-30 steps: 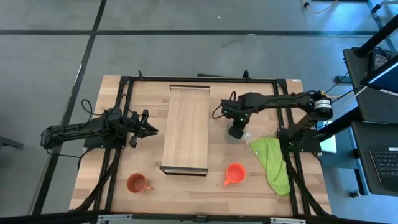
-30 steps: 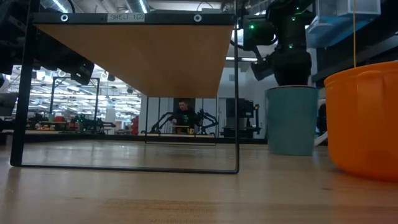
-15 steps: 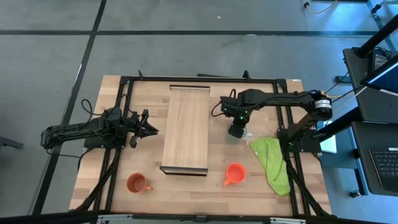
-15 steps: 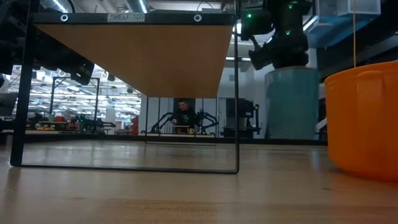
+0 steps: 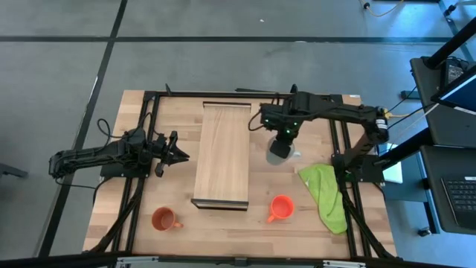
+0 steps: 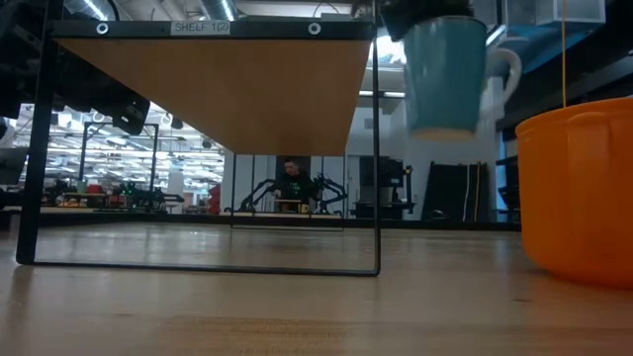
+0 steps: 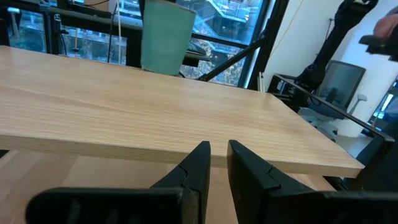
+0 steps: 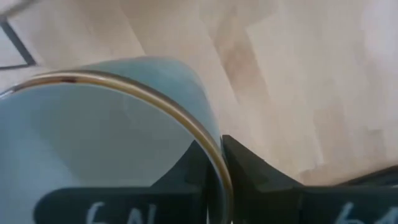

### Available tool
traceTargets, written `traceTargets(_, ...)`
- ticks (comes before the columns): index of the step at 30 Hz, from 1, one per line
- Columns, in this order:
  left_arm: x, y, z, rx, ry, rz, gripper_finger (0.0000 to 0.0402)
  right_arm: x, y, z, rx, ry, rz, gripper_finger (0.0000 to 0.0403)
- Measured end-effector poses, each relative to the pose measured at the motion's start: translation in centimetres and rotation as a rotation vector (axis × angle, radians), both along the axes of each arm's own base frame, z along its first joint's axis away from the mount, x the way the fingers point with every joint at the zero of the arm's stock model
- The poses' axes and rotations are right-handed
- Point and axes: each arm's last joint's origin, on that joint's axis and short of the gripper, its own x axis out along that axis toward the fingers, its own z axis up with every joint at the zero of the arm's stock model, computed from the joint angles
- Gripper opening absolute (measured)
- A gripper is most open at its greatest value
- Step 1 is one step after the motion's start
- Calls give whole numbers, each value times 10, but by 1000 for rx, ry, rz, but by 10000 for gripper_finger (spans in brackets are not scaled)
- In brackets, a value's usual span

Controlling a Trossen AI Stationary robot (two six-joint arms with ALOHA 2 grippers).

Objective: Stack small to large cups/mugs on shelf
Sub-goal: Put the blue mug on the shelf

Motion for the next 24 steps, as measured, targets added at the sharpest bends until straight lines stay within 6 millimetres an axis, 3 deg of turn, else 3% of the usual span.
traceTargets(12,0,0,0,0,0,0,50,61,-5,28,-15,-179,66,31)
traceTargets(18,0,0,0,0,0,0,50,69,-21,39,-33,-246,37,34)
traceTargets(24,0,0,0,0,0,0,50,76,-34,26,-33,-207,7,34)
